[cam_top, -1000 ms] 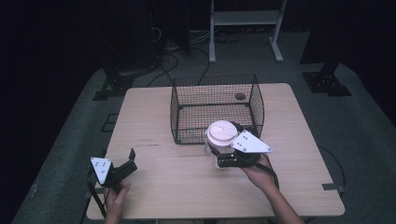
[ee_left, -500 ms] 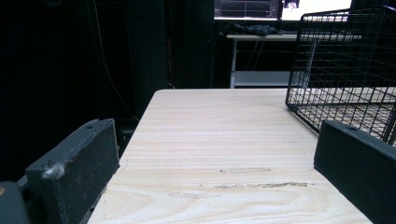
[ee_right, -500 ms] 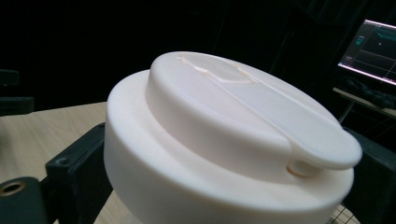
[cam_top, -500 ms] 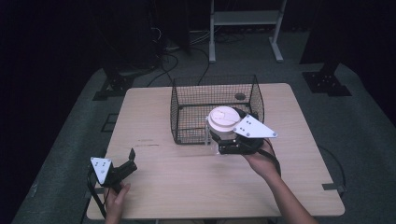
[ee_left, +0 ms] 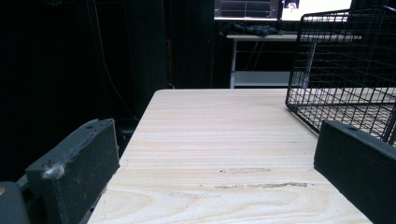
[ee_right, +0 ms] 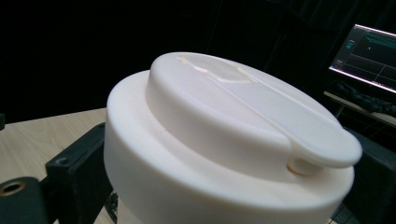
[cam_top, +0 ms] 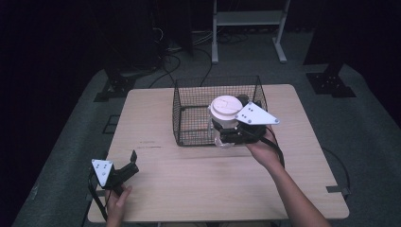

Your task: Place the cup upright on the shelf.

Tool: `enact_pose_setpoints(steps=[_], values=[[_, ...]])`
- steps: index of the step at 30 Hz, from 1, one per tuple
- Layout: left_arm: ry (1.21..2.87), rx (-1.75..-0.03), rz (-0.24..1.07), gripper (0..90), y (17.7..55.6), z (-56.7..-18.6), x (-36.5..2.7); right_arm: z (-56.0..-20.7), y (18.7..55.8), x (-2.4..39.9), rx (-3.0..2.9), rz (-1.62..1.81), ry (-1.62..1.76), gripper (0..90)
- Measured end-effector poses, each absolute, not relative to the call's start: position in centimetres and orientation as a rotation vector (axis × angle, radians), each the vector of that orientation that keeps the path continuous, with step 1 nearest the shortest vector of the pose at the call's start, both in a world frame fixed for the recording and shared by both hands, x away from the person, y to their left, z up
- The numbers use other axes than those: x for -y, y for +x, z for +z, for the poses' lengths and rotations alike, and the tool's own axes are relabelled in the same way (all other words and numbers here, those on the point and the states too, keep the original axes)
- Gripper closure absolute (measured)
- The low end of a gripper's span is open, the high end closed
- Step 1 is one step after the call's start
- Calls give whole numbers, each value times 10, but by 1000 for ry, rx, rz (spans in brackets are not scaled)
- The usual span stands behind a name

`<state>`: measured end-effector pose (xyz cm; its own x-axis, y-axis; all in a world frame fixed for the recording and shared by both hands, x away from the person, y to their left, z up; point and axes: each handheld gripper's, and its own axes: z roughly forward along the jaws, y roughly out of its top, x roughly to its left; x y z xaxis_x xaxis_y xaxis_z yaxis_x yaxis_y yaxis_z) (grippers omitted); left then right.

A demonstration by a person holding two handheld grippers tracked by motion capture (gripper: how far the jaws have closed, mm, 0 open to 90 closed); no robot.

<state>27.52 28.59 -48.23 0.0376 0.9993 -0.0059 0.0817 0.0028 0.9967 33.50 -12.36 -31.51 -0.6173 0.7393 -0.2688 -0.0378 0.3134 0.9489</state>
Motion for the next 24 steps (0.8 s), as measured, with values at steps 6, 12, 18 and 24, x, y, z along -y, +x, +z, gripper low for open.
enact_pose_setpoints(steps=[6, 12, 18, 24], values=[[1284, -1243, 1139, 0, 275, -482, -286, -307, 345, 121, -1855, 1354, 616, 44], [1282, -1241, 1139, 0, 275, -482, -286, -299, 359, 119, -1846, 1349, 629, 44], [1283, -1242, 1138, 0, 275, -482, -286, -295, 373, 115, -1843, 1333, 634, 44], [1282, -1242, 1137, 0, 275, -482, -286, -294, 391, 112, -1835, 1329, 646, 44]])
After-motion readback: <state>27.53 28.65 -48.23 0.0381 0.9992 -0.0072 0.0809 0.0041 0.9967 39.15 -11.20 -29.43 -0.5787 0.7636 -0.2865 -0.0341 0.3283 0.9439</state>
